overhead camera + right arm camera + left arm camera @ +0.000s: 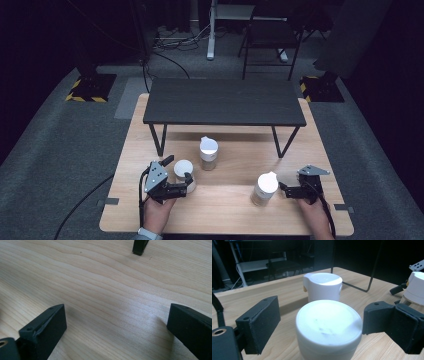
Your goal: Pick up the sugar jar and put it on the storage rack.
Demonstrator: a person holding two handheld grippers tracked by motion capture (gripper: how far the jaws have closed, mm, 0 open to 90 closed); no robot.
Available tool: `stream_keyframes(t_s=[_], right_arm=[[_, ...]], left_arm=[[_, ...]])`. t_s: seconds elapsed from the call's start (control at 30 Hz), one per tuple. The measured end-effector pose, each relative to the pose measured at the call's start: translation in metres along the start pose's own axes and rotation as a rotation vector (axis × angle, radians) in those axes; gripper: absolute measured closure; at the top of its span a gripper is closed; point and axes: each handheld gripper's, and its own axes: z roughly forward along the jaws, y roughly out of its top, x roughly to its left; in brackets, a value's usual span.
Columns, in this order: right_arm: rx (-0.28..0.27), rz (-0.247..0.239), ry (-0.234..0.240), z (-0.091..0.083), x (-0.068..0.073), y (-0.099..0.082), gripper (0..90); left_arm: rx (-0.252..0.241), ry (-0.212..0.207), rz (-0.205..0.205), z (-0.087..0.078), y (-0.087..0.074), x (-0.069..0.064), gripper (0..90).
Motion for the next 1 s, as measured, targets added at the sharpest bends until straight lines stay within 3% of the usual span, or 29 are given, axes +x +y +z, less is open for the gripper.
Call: stream_keyframes(t_s=[0.23, 0.63, 0.83, 1.0], right_arm=[[0.000, 0.001, -0.002, 0.000, 0.000, 0.000, 2.4], [0.000, 0.002, -0.002, 0.000, 0.000, 0.000, 2.4], [0.000, 0.002, -0.002, 0.000, 0.000, 0.000, 2.4], [0.000, 0.001, -0.001, 0.000, 0.000, 0.000, 2.4]], left_arm=[[0.005, -0.017, 0.017, 0.004, 0.001, -0.002, 6.7], [0.042, -0.005, 0.003, 0.010, -0.002, 0.001, 7.5], [0.049, 0.008, -0.044, 0.010, -0.010, 0.007, 12.6], [0.038, 0.000, -0.015, 0.010, -0.015, 0.006, 23.1]])
